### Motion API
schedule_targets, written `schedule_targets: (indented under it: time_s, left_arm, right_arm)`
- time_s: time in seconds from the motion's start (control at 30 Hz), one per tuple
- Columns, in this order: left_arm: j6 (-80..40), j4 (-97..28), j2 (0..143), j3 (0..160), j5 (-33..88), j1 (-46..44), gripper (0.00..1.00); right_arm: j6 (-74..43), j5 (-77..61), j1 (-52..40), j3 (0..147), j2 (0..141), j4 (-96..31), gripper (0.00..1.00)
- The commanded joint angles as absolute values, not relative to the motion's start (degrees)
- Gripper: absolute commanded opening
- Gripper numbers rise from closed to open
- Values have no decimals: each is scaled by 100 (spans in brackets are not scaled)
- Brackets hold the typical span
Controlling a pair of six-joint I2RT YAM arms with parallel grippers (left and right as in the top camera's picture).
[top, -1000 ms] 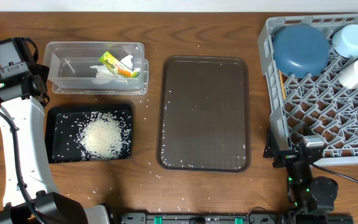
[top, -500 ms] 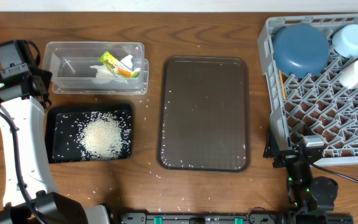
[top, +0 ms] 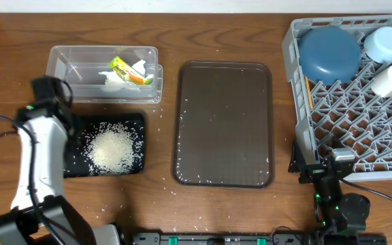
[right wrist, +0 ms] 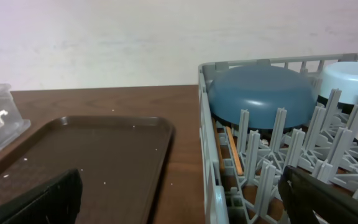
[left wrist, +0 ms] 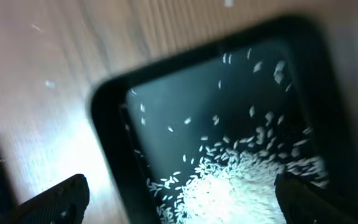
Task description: Sort waste into correct bins and load items into the dishwasher rack
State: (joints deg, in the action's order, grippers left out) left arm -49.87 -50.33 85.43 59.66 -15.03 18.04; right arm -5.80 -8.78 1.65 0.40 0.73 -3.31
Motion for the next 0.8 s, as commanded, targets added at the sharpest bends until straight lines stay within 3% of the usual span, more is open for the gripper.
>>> schedule_targets:
  time_s: [0.0, 0.1, 0.23, 0.5, 0.67, 0.77]
  left_arm:
    - [-4939, -4606, 8167, 5240, -1350, 1612, 98]
    - [-4958, -4493, 7861, 4762, -1153, 1498, 98]
    - [-4954, -4488, 7299, 4248, 189, 1466, 98]
    - [-4834, -3972, 5522, 3236, -252, 1474, 98]
    - [-2735, -2574, 4849, 2543, 582, 1463, 98]
    - [-2069, -1680, 4434, 2097, 1221, 1463, 98]
  right_arm:
    - [-506, -838, 217, 32, 32, -360, 99]
    - [-506, -838, 217, 32, 32, -360, 99]
    - [-506, -840, 217, 32, 32, -360, 99]
    - [-506, -838, 217, 32, 32, -360, 99]
    - [-506, -840, 217, 32, 32, -360, 99]
    - [-506, -838, 217, 32, 32, -360, 99]
